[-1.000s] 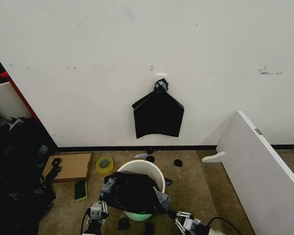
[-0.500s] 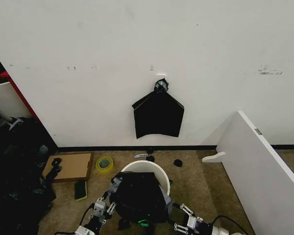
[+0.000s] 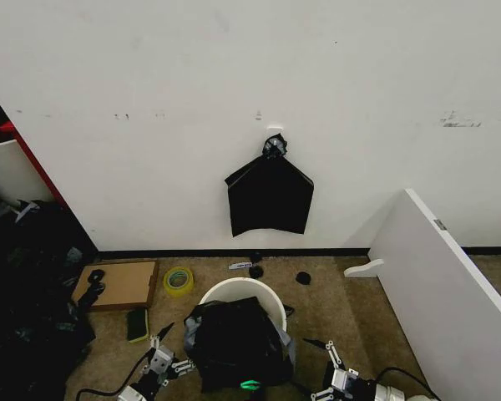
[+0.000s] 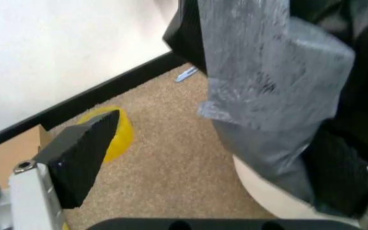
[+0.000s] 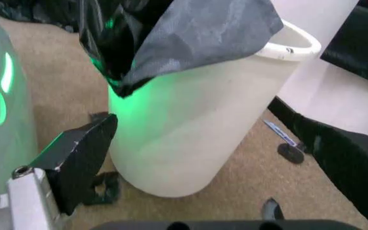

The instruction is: Place the garbage bag over the trash bin.

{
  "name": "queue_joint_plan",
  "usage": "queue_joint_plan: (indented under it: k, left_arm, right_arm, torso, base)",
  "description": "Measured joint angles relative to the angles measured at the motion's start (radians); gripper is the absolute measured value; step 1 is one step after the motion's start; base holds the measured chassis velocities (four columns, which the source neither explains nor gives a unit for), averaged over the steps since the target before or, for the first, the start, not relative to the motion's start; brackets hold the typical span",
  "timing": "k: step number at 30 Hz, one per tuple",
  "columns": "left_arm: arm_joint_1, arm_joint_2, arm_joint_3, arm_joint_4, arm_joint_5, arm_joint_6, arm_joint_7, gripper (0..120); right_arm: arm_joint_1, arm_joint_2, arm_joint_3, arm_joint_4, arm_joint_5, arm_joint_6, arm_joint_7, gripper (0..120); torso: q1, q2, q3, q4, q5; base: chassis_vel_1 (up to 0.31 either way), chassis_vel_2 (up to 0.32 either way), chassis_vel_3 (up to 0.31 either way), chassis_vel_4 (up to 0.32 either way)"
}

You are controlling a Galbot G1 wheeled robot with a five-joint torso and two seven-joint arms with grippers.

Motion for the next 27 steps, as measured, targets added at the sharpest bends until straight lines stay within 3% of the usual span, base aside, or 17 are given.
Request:
queue_joint_plan:
  k: [7,12,16,24,25,27]
  left_arm:
    - [-0.033,0.003,-0.031,0.051,0.040,-0.076,0.071,100]
    - [-0.052,0.025,-0.101,0.081,0.071,-0.147,0.175,100]
    - [-0.086,0.030,-0.167,0.108,0.070,-0.231,0.366,100]
    - [-0.132,0.015,-0.220,0.134,0.047,-0.284,0.544,100]
    - [-0.150,0.002,-0.258,0.143,0.017,-0.306,0.647,100]
    - [-0.155,-0.003,-0.276,0.144,0.008,-0.312,0.687,100]
  right_arm:
    - [0.005,0.000,0.009,0.005,-0.008,-0.003,-0.012,100]
    - [0.010,0.003,0.056,0.009,-0.015,-0.007,-0.053,100]
    - [0.024,0.010,0.101,0.011,-0.024,-0.015,-0.072,100]
    - [0.024,0.013,0.114,0.036,-0.009,-0.023,-0.071,100]
    - [0.023,0.013,0.117,0.041,0.000,-0.023,-0.070,100]
    - [0.022,0.014,0.118,0.041,0.004,-0.023,-0.069,100]
  torso:
    - [0.000,0.000,0.000,0.0000,-0.0001]
    - [0.000,0.000,0.000,0.0000,0.0001]
    - [0.000,0.000,0.000,0.0000,-0.0001]
    - [0.000,0.000,0.000,0.0000,-0.0001]
    - [0.000,0.000,0.000,-0.0001,-0.0001]
    - [0.000,0.000,0.000,-0.0002,-0.0001]
  base:
    - [0.000,0.000,0.000,0.000]
    - [0.000,0.000,0.000,0.000]
    - [0.000,0.000,0.000,0.000]
    - [0.000,0.000,0.000,0.000]
    - [0.000,0.000,0.000,0.000]
    - [0.000,0.000,0.000,0.000]
